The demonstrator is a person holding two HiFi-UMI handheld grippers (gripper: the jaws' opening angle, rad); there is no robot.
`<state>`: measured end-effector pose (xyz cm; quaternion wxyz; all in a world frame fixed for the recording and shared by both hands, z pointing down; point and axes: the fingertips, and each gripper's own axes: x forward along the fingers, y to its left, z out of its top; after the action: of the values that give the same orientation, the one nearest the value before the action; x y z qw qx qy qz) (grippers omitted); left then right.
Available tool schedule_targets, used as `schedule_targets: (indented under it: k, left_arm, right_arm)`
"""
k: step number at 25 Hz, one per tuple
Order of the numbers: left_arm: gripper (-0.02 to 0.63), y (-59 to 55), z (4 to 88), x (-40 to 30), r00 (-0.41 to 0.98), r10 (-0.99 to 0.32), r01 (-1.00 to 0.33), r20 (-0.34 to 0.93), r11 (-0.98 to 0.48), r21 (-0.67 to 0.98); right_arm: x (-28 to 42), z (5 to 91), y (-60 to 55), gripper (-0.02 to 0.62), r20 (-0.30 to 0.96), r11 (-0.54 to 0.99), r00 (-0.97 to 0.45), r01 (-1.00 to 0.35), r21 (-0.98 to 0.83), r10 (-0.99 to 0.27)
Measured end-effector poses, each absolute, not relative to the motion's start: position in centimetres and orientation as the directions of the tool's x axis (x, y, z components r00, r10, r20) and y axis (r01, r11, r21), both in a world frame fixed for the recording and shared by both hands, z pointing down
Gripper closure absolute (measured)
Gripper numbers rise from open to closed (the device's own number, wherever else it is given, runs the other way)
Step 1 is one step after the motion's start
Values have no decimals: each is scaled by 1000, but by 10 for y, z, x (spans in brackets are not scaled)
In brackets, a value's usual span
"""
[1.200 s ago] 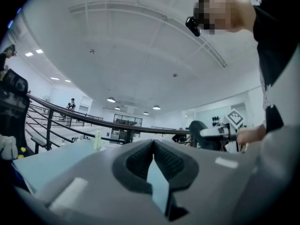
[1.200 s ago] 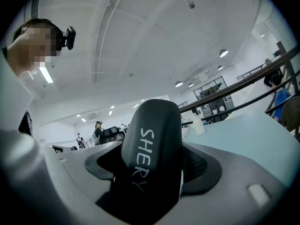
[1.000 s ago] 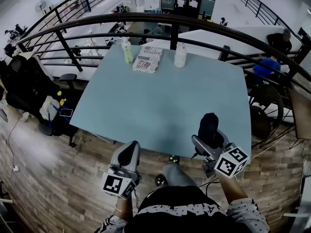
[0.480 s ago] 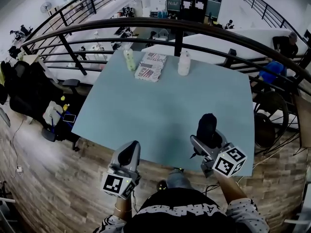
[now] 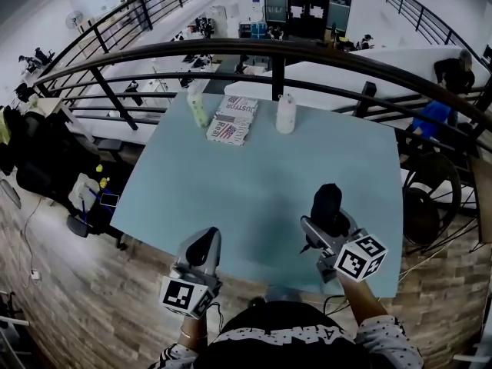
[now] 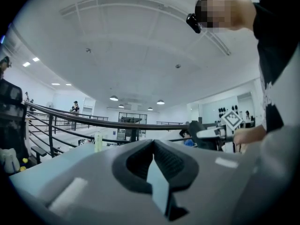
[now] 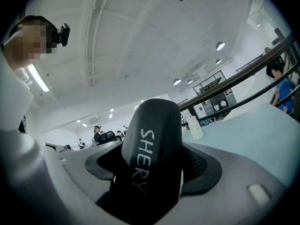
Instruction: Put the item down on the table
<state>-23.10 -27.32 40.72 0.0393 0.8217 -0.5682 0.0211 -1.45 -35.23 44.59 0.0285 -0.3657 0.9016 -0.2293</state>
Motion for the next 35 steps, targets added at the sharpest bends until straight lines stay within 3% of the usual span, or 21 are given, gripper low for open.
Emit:
schedule_targets:
  k: [17, 24, 35]
  left_arm:
    - [606, -334, 416, -216, 300, -949, -954, 98, -300, 17]
    - [606, -353, 428, -233, 272, -956, -962, 110, -271, 22]
    - [606, -392, 435, -259, 363, -923, -932, 131, -361, 37]
  right_arm:
    - [-8, 475, -426, 221, 142, 642, -764, -613, -461, -629]
    - [-22, 502, -446, 221, 208, 626, -757, -637, -451, -620]
    - [-39, 541, -473, 221, 306, 524, -677, -722, -452, -669]
